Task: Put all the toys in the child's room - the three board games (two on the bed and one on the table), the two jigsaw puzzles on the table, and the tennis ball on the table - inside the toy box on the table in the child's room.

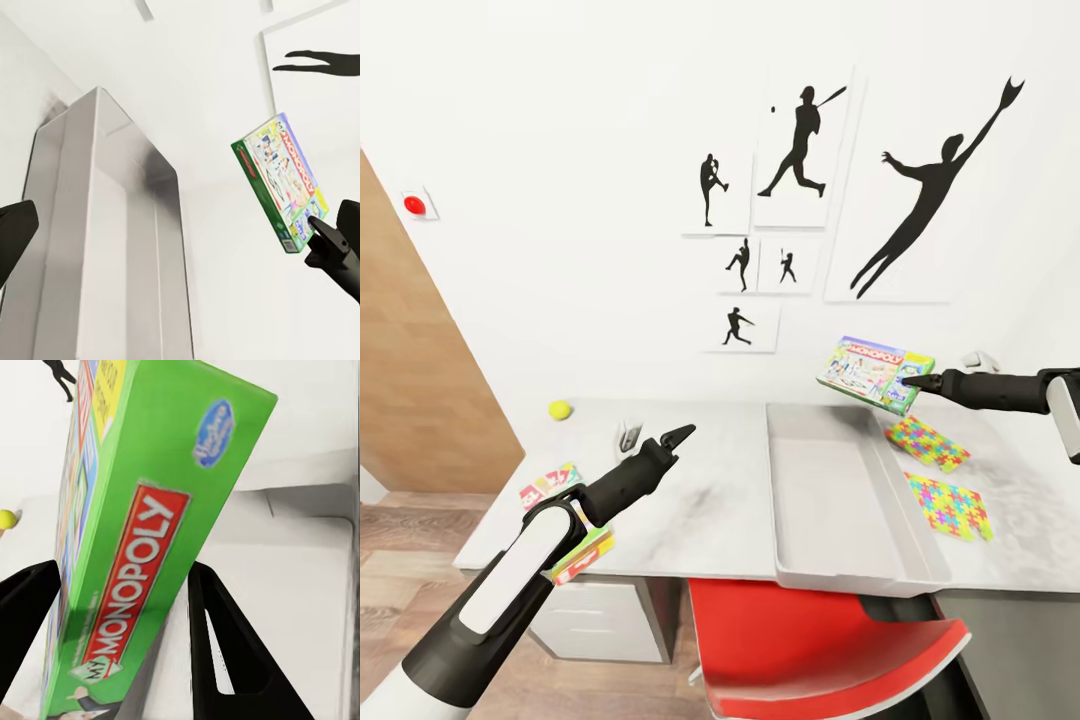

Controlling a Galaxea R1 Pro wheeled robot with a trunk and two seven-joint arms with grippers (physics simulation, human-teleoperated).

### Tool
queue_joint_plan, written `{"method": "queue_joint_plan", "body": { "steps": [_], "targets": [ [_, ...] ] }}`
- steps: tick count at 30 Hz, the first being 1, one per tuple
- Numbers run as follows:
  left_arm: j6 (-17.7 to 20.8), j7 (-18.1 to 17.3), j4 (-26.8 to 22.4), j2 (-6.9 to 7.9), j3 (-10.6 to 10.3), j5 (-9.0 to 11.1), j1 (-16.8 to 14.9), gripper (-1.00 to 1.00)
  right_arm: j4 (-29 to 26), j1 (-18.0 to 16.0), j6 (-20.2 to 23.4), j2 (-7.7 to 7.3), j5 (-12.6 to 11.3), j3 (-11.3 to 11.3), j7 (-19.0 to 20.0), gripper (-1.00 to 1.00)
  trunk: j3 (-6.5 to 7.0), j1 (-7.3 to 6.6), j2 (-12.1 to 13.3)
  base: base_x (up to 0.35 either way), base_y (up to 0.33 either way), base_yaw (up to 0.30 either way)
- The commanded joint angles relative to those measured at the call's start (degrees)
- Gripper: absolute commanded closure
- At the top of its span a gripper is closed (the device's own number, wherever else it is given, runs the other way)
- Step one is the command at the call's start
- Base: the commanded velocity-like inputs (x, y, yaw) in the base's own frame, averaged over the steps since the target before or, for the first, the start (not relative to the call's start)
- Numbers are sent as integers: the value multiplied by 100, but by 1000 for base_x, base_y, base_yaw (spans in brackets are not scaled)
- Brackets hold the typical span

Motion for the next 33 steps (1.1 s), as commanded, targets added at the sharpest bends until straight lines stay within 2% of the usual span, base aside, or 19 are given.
{"method": "queue_joint_plan", "body": {
  "steps": [1, 19, 33],
  "targets": [
    [-3, 48, -10, 3, -5, 60, -3, -100, 2, -5, 30, 1, -14, -5, 10, 100, -12, 5, -12, 107, -89, 0],
    [-7, 40, -10, 5, -4, 59, 8, -100, -2, 51, 16, 5, -13, -8, 11, 100, -12, 5, -12, 24, -17, 0],
    [-13, 56, -10, 2, -4, 59, 11, -100, -6, 78, 4, 5, -6, -12, 3, 100, -12, 5, -12, 135, -1, 0]
  ]
}}
